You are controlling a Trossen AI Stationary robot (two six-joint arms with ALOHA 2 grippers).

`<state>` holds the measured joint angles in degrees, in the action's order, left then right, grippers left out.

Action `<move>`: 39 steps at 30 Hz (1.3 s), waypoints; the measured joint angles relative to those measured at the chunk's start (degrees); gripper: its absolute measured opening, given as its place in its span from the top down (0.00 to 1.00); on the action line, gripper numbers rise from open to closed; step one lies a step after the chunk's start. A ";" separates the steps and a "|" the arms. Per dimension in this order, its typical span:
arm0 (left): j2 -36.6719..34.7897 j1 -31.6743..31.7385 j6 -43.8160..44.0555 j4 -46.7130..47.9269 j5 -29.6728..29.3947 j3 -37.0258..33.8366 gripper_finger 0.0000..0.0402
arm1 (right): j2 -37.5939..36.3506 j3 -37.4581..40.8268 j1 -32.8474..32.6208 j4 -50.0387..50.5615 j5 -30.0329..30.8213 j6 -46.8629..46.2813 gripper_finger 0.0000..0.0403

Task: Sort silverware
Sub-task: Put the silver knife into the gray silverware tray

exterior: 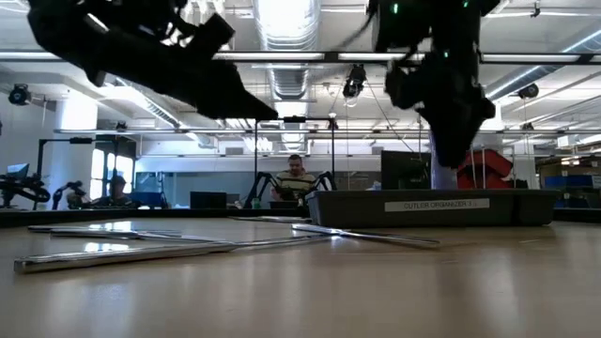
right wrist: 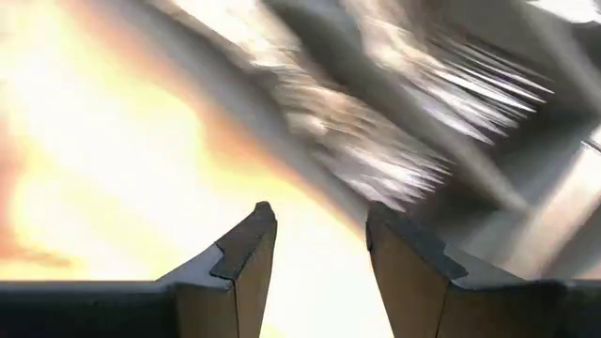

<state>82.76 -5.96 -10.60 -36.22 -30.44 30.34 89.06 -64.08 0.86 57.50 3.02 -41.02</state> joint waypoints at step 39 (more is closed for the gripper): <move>-14.33 -8.89 26.39 26.60 10.50 -5.17 0.70 | 28.77 -6.04 -7.62 -52.80 -23.57 38.12 1.00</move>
<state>68.43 -14.84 15.79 -9.62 -19.94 25.16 117.82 -70.12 -6.76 4.70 -20.55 -2.89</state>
